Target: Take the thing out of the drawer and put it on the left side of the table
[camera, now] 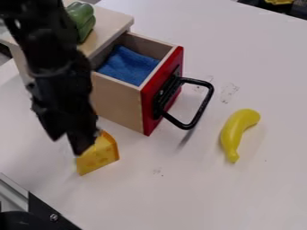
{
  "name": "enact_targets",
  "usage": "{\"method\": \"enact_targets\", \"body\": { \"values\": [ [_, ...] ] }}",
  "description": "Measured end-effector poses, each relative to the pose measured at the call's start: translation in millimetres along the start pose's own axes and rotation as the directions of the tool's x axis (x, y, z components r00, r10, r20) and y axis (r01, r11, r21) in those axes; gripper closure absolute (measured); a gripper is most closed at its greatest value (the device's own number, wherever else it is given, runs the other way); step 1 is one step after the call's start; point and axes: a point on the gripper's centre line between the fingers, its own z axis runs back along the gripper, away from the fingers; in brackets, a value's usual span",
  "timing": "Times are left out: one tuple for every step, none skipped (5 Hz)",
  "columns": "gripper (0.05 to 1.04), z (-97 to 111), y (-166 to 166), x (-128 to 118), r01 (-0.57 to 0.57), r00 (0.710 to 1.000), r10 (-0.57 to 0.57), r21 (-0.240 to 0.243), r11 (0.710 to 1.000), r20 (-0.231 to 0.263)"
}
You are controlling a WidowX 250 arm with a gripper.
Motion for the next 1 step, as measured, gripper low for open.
{"method": "enact_targets", "body": {
  "values": [
    [0.081,18.6,-0.2,4.0,0.011,0.999,-0.011,-0.003,1.0,0.045]
  ]
}}
